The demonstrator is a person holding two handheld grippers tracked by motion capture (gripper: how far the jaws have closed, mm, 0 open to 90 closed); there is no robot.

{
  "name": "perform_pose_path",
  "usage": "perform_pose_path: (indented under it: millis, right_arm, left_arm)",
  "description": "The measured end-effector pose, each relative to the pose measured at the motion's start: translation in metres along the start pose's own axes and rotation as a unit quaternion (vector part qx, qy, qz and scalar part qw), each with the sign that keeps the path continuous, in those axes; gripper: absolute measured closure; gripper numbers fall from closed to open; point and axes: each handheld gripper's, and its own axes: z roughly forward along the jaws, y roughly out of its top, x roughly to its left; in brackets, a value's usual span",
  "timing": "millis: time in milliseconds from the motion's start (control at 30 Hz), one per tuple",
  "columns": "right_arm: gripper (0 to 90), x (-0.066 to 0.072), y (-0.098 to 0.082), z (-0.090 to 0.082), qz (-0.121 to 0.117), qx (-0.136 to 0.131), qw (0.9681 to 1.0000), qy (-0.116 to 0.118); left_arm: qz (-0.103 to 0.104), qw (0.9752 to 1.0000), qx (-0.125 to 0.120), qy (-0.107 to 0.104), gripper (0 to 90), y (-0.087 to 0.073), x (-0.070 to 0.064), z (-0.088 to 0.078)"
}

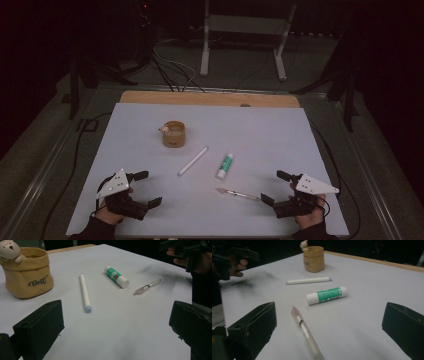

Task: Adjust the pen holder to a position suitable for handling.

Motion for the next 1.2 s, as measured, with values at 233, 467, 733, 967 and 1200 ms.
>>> perform_pose_path:
  millis: [233, 467, 733, 967, 1200]
  right_arm:
    - [0.0, -0.002, 0.000, -0.001, 0.010, 0.001, 0.9999, 0.009]
    - [0.0, -0.002, -0.001, 0.003, 0.029, 0.007, 0.9996, 0.003]
    - [0.0, 0.004, 0.003, 0.004, 0.016, 0.003, 0.9999, 0.000]
    - [0.0, 0.006, 0.006, 0.002, 0.014, -0.006, 0.9999, -0.005]
    - [0.0, 0.005, 0.007, 0.002, 0.016, -0.009, 0.9998, -0.006]
  left_arm:
    - [0.005, 1.0000, 0.004, -0.005, 0.3, -0.001, -0.001, 0.002]
    - [0.008, 0.9998, 0.013, -0.016, 0.3, -0.001, -0.002, 0.003]
    - [0.017, 0.9978, 0.038, -0.052, 0.3, 0.006, -0.008, 0.010]
    - [0.030, 0.9969, 0.030, -0.067, 0.3, 0.028, -0.012, 0.010]
    - [0.032, 0.9966, 0.024, -0.072, 0.3, 0.042, -0.008, 0.011]
